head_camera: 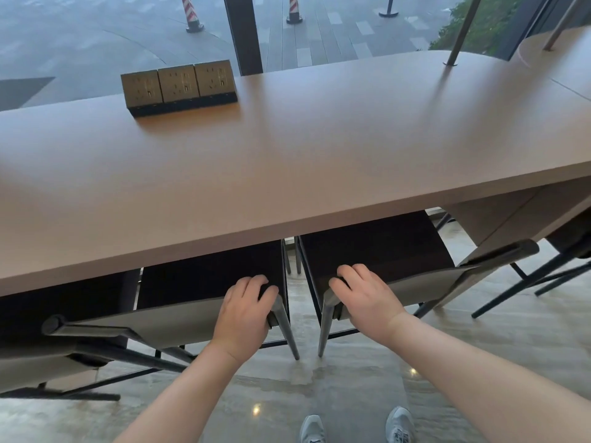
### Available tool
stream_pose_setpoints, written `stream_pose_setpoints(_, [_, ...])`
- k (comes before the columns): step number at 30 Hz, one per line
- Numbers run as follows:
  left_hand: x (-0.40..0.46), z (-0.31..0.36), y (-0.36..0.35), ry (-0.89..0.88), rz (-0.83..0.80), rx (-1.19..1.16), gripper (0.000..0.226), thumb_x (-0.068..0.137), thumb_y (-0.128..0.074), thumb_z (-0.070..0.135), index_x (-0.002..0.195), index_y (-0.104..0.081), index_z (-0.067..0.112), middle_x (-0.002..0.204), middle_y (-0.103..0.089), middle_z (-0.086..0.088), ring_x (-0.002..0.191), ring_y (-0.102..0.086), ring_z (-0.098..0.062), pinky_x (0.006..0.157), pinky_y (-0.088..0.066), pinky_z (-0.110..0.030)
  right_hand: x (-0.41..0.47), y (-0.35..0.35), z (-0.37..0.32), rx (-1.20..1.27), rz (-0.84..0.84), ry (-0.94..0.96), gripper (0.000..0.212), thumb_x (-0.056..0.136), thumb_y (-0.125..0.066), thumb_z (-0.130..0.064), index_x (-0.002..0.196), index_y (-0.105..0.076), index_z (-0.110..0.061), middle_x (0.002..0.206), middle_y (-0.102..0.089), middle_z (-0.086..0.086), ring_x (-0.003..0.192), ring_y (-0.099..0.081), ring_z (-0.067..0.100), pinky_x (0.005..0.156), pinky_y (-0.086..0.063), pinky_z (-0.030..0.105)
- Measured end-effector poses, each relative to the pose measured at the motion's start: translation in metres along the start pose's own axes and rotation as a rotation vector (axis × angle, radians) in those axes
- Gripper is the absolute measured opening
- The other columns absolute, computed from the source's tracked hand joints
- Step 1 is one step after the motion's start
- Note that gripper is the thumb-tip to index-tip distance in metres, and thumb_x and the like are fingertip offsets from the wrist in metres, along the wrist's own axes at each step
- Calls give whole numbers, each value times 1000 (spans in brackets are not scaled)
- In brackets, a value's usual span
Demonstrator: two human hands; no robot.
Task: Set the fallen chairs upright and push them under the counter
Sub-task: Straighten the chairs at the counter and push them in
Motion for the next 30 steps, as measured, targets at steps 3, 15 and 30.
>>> stream_pose_setpoints(3, [2,0,3,17,-8,-17,57,45,-77,-15,96,-69,8,105,-64,-14,94,-60,-36,77,-54,-48,1,1,0,10,8,-16,51,49,-71,15,97,-68,-3,101,-64,14,79,-58,29,59,-53,33])
stream_pose_setpoints(15, [15,3,5,37,-50,-36,52,46,-79,-17,90,-71,7,101,-65,-14,88,-62,-37,71,-54,-50,27,3,3,1,-15,-77,49,49,-67,18,94,-66,-1,97,-63,16,75,-54,31,53,-47,34])
stream_pose_setpoints(30, [23,-3,6,32,-102,-33,52,42,-77,-16,87,-69,8,100,-65,-14,82,-60,-36,64,-54,-47,38,-6,-8,-7,-91,21,50,49,-65,16,95,-63,-4,98,-61,13,76,-52,28,53,-45,32])
Point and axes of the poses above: each hand's wrist, its own x-axis towards the middle knuckle, its own y-axis out of the back of the hand, z = x × y, the point moved 10 cm from there along x, towards the middle knuckle
